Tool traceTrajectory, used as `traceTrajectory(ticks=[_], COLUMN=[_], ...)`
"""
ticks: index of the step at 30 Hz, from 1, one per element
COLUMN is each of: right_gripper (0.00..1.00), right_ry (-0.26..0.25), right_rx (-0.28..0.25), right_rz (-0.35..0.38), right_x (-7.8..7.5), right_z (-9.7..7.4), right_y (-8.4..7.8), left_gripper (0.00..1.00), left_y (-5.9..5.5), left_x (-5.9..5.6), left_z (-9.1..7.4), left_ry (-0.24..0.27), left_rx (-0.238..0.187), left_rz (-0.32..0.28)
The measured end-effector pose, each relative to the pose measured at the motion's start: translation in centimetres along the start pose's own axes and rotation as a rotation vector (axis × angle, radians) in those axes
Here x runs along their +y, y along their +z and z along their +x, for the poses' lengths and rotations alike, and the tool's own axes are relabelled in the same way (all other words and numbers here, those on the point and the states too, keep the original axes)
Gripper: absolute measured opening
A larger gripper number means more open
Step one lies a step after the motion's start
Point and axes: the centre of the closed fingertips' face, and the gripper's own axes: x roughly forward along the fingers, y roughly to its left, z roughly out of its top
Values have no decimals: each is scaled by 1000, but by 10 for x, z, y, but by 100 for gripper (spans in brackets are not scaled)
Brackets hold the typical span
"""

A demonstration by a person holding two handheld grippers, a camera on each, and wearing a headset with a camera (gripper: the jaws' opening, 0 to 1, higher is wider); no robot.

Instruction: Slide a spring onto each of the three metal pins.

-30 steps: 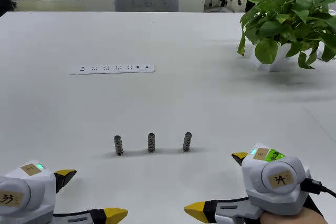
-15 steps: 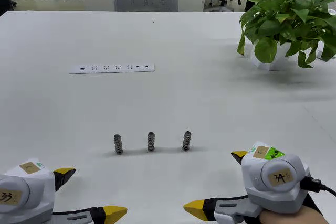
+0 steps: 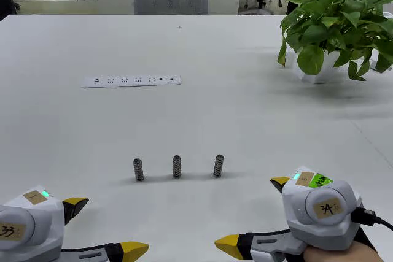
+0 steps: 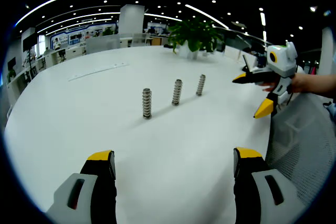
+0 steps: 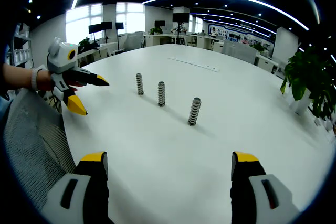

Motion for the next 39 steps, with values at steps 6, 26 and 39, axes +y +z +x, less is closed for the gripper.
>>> traceTrajectory(ticks=[6,26,39], right_gripper=[99,99,99], right_ry=[-1,1,-1], right_rx=[1,3,-1], right_rz=[-2,-6,-1], right_x=[1,0,1], right_z=[-1,0,-1], right_y=[1,0,1], left_gripper=[95,95,95], left_y=[3,-1,0], left_x=[-5,-1,-4], left_z=[-1,2,1], left_ry=[0,-6,-5], left_rx=[-1,4,5], left_rz=[-1,-1,0])
